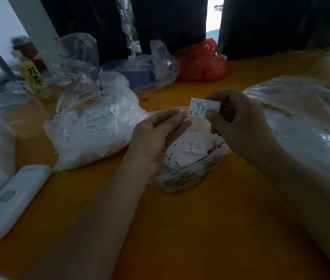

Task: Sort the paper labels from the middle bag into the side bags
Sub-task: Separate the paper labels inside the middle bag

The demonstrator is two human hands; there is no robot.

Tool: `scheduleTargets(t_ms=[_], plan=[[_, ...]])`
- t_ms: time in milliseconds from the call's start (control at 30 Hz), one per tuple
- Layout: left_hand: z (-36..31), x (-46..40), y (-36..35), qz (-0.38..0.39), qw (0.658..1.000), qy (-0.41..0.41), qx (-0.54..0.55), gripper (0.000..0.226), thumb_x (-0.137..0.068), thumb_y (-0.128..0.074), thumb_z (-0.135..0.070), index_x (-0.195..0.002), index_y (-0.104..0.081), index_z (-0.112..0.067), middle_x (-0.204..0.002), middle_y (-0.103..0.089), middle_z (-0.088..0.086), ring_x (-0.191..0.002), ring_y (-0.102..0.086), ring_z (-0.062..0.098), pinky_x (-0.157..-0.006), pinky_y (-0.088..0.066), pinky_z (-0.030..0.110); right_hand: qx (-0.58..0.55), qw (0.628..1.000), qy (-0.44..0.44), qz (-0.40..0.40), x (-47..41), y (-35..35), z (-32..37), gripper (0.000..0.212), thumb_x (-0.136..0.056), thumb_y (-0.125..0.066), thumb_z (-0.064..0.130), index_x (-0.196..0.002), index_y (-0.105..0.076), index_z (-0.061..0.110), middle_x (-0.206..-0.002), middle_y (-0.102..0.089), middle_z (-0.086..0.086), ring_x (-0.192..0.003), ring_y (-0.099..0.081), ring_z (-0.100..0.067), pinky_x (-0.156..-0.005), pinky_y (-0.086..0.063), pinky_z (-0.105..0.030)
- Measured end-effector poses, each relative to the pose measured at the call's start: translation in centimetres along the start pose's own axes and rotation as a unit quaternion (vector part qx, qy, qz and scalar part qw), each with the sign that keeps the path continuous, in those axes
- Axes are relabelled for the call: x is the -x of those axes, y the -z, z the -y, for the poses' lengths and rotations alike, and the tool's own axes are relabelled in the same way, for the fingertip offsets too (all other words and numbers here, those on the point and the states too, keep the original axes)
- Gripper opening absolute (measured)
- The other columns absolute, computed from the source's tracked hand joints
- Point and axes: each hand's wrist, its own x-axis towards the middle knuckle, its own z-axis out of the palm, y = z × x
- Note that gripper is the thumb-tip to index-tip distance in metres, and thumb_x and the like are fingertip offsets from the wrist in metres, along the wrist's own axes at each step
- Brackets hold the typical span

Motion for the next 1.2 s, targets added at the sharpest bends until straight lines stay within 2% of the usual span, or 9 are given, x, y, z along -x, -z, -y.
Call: scheduleTargets(t_ms=[133, 300, 433, 533, 633, 733, 800, 967, 1200], plan=[[0.0, 0.0, 0.0, -0.016, 0.999, -0.003, -0.047, 0.033, -0.075, -0.083, -0.009, -0.106, -0.075, -0.003, -0.1, -0.081, 0.015, -0.089, -0.079, 0.019, -0.069, -0.06, 0.018, 0.05, 0.998, -0.003, 0.036, 0.1, -0.1, -0.2, 0.021, -0.097, -0.066, 0.022, -0.113, -0.06, 0.033, -0.091, -0.069, 0.013, -0.072, -0.067, 0.0, -0.061, -0.054, -0.014], [0.2, -0.1, 0.3, -0.042, 0.987, -0.028, -0.153, 0.012, -0.087, -0.082, -0.011, -0.097, -0.08, -0.017, -0.09, -0.081, 0.0, -0.078, -0.075, 0.006, -0.06, -0.056, 0.015, 0.074, 0.995, 0.018, 0.069, 0.4, -0.4, 0.1, 0.026, -0.096, -0.065, 0.022, -0.119, -0.063, 0.035, -0.093, -0.067, 0.015, -0.076, -0.067, 0.002, -0.062, -0.058, -0.018], [0.4, -0.1, 0.5, -0.04, 0.972, -0.054, -0.226, 0.014, -0.087, -0.084, -0.019, -0.099, -0.081, -0.024, -0.097, -0.082, -0.001, -0.085, -0.076, 0.007, -0.055, -0.053, 0.017, 0.031, 0.997, 0.001, 0.075, 0.5, -0.5, 0.2, 0.031, -0.099, -0.062, 0.019, -0.127, -0.064, 0.034, -0.093, -0.069, 0.016, -0.071, -0.069, 0.002, -0.064, -0.057, -0.017], [0.4, -0.1, 0.4, -0.05, 0.973, -0.051, -0.219, 0.014, -0.086, -0.085, -0.02, -0.099, -0.081, -0.023, -0.093, -0.081, -0.002, -0.071, -0.072, 0.002, -0.047, -0.046, 0.017, -0.044, 0.997, -0.039, 0.047, 0.3, -0.5, 0.2, 0.04, -0.097, -0.066, 0.017, -0.135, -0.058, 0.023, -0.092, -0.07, 0.006, -0.069, -0.071, -0.003, -0.064, -0.054, -0.014], [0.4, -0.1, 0.4, -0.056, 0.975, -0.048, -0.211, 0.013, -0.085, -0.085, -0.019, -0.097, -0.081, -0.021, -0.077, -0.076, -0.008, -0.05, -0.058, -0.001, -0.039, -0.037, 0.015, -0.101, 0.992, -0.062, 0.041, 0.4, -0.5, 0.4, 0.038, -0.091, -0.073, 0.017, -0.126, -0.059, 0.015, -0.082, -0.074, 0.001, -0.069, -0.072, -0.008, -0.065, -0.057, -0.018], [0.6, 0.1, 0.2, -0.053, 0.974, -0.049, -0.216, 0.013, -0.086, -0.085, -0.02, -0.098, -0.08, -0.02, -0.071, -0.074, -0.01, -0.046, -0.054, -0.001, -0.037, -0.034, 0.015, -0.114, 0.989, -0.075, 0.049, 0.6, -0.8, 0.3, 0.03, -0.088, -0.077, 0.019, -0.114, -0.062, 0.016, -0.081, -0.074, 0.007, -0.069, -0.073, -0.01, -0.066, -0.06, -0.023], [0.6, 0.0, 0.2, -0.054, 0.976, -0.048, -0.207, 0.011, -0.086, -0.085, -0.019, -0.095, -0.081, -0.022, -0.076, -0.077, -0.007, -0.05, -0.059, -0.001, -0.039, -0.038, 0.014, -0.107, 0.991, -0.078, 0.025, 0.6, -0.8, 0.1, 0.023, -0.087, -0.078, 0.02, -0.106, -0.064, 0.018, -0.08, -0.074, 0.008, -0.068, -0.073, -0.009, -0.064, -0.059, -0.022], [0.7, -0.3, 0.5, -0.059, 0.97, -0.05, -0.231, 0.011, -0.082, -0.088, -0.026, -0.089, -0.084, -0.033, -0.101, -0.08, -0.007, -0.087, -0.07, 0.003, -0.056, -0.049, 0.018, -0.097, 0.991, -0.09, 0.02, 0.5, -0.6, -0.2, 0.016, -0.086, -0.079, 0.023, -0.097, -0.067, 0.02, -0.076, -0.075, 0.007, -0.065, -0.073, -0.01, -0.063, -0.06, -0.025], [0.8, 0.1, -0.1, -0.022, 0.98, -0.058, -0.187, 0.017, -0.085, -0.084, -0.009, -0.101, -0.079, -0.015, -0.09, -0.082, -0.005, -0.076, -0.076, 0.003, -0.058, -0.054, 0.013, -0.133, 0.985, -0.093, 0.057, 0.7, -1.1, -0.3, 0.014, -0.088, -0.077, 0.023, -0.098, -0.069, 0.017, -0.076, -0.075, 0.001, -0.066, -0.074, -0.014, -0.06, -0.057, -0.022]])
